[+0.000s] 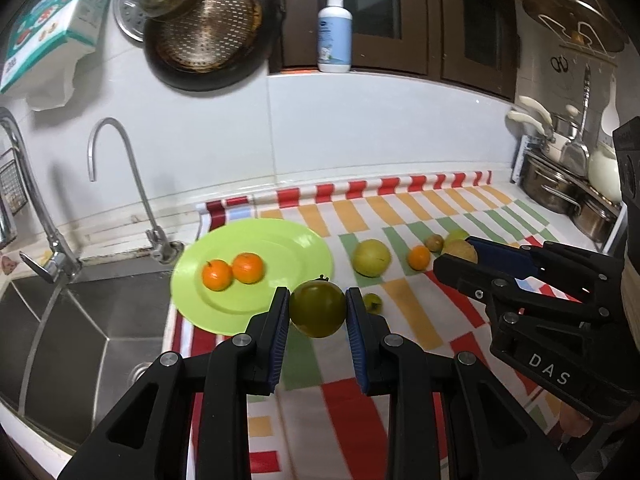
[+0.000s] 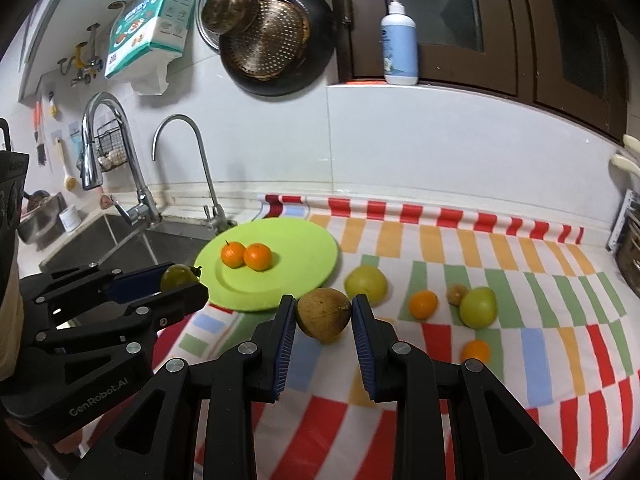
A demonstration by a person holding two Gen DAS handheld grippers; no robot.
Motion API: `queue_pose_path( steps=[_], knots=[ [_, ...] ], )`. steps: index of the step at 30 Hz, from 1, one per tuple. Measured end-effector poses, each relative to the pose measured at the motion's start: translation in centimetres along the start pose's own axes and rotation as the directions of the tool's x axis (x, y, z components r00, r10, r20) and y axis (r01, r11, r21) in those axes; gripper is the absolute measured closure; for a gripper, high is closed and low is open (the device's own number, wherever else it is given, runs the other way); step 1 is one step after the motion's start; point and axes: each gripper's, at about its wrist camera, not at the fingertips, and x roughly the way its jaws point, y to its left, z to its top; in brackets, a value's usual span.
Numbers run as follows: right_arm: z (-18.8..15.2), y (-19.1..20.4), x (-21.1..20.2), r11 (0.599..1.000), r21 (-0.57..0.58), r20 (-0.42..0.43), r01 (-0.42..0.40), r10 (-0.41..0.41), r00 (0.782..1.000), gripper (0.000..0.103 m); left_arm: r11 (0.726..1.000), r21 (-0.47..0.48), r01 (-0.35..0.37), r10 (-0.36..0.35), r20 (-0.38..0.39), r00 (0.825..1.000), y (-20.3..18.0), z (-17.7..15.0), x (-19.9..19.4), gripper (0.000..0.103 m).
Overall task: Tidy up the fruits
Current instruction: 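Carry the lime and pear to the green plate and release them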
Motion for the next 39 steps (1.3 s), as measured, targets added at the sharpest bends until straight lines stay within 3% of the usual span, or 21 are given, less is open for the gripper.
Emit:
queue_pose_path(
  steps=[16,39],
  knots=[
    [3.1,4.3,4.7,0.998,-0.050,-0.003,-0.045,0.045,0.999,0.073,0.998,-0.048,-0.036,0.036,-0.012,0.999,5.3,0.8,2.4,0.075],
    [3.8,5.1,15.4,0.995,-0.050,-0.161,-0.085,0.076,0.984,0.073,0.996,-0.091,-0.020,0.006,-0.157,0.988,9.5,0.2,11.3,0.075]
  ],
)
